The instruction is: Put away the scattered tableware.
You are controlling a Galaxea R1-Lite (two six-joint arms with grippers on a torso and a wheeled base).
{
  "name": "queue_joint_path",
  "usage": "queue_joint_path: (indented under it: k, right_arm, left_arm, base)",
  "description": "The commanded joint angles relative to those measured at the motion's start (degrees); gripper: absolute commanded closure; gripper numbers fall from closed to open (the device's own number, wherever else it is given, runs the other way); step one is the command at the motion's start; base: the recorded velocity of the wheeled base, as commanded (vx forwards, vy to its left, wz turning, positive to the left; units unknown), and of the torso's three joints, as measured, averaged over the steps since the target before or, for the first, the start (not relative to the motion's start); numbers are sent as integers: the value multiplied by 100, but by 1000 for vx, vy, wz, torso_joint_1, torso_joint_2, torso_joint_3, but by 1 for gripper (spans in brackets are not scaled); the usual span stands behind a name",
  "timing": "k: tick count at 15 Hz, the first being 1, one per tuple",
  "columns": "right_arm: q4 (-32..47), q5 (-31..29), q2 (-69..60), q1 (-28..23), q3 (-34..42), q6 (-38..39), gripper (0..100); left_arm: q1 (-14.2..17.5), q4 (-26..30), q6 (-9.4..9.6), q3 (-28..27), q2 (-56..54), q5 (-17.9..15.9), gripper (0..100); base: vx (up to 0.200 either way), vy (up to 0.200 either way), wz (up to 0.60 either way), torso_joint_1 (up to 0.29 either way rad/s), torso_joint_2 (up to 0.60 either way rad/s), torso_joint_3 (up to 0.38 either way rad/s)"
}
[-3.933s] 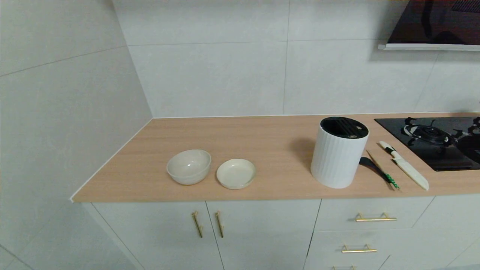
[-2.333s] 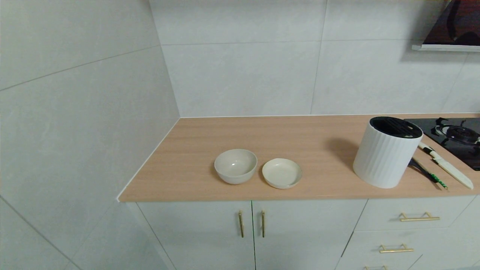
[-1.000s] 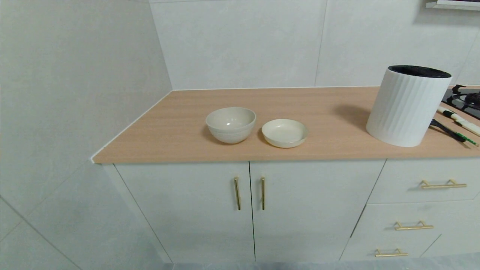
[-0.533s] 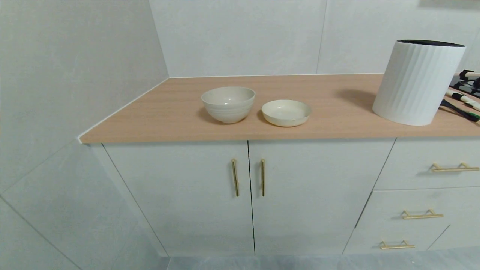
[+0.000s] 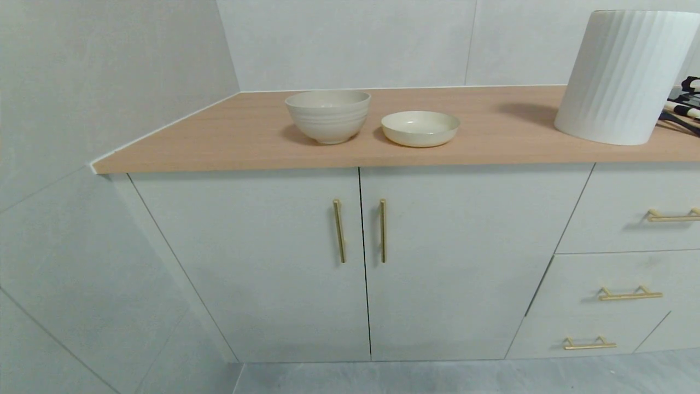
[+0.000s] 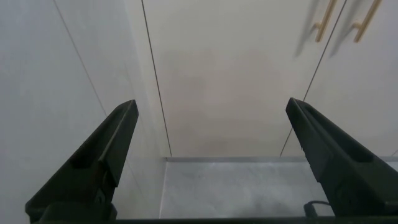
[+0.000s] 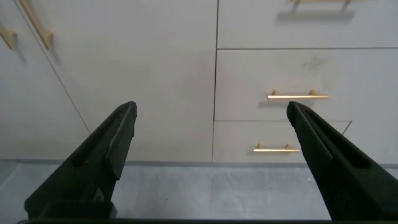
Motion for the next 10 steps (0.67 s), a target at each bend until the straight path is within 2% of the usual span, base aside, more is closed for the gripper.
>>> queue_joint_path:
  k: [1, 6, 9, 10]
  right_arm:
    - [0, 3, 7, 2, 0, -1, 0]
    - [0, 3, 7, 2, 0, -10, 0]
    - [0, 3, 7, 2, 0, -1, 0]
    - [0, 3, 7, 2, 0, -10, 0]
  left_arm:
    - [0, 0, 0, 0, 9, 4, 0]
    - [0, 0, -9, 0, 9, 4, 0]
    - [0, 0, -9, 0, 9, 4, 0]
    - [0, 0, -9, 0, 9, 4, 0]
  base:
    - [0, 0, 0, -27, 139, 110]
    - [0, 0, 0, -3, 16, 9]
    - [0, 200, 0, -6, 6, 14]
    - [0, 0, 0, 0, 0, 0]
